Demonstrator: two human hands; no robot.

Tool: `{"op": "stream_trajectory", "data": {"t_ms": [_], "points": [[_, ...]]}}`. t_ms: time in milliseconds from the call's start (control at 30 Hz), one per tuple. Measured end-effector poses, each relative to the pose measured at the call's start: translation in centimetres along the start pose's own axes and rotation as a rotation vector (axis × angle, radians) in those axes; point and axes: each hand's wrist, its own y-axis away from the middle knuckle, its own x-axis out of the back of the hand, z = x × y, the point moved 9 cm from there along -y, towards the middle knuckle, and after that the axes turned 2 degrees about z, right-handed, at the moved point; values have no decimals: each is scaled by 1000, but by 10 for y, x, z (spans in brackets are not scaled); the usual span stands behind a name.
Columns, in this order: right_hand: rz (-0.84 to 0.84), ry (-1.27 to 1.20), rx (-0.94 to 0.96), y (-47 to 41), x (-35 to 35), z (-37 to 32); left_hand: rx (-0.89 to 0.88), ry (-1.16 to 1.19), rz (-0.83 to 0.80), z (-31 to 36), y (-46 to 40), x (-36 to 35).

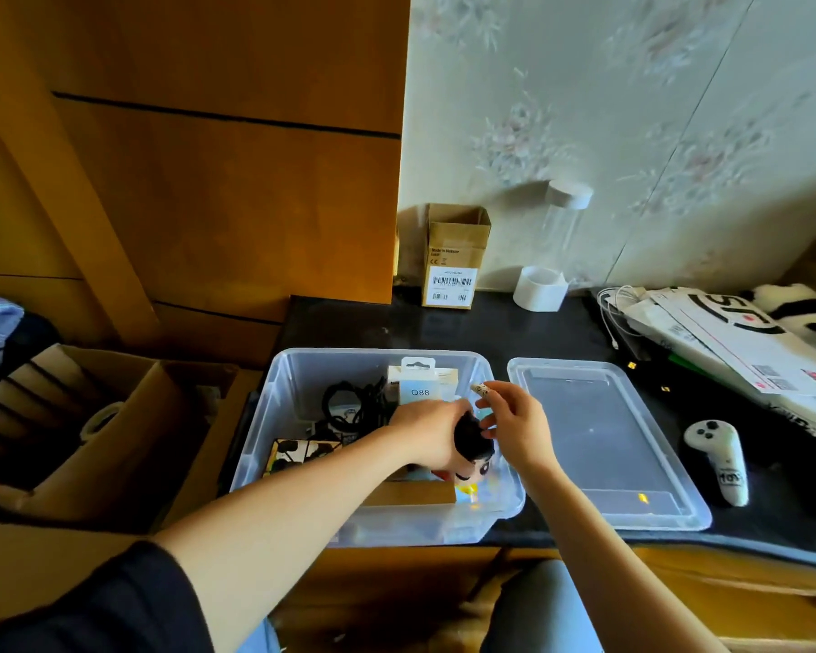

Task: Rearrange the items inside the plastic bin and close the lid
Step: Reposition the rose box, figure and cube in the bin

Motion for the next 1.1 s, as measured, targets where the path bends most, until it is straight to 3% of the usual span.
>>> {"op": "stream_trajectory", "data": {"t_ms": [167, 233, 367, 467, 567, 667, 833, 1100], "points": [[50, -223, -196, -10, 16, 13, 38, 367, 162, -17, 11, 28], [37, -203, -202, -12, 19, 13, 34, 525, 253, -26, 19, 48], [-78, 91, -18, -14, 5, -7, 60, 758, 450, -64, 40, 97], [-255, 547, 224, -5, -22, -29, 124, 827, 565, -105, 59, 116], [-517, 1194, 405, 12, -56, -28, 151, 775, 633, -139, 76, 116], [-644, 1530, 507, 23, -73, -20, 166, 634, 597, -158, 87, 98], [-846, 1613, 401, 26, -87, 10, 124, 479, 543, -161, 97, 71], [-853, 1569, 258, 20, -96, 40, 25, 424, 594, -152, 104, 69]]}}
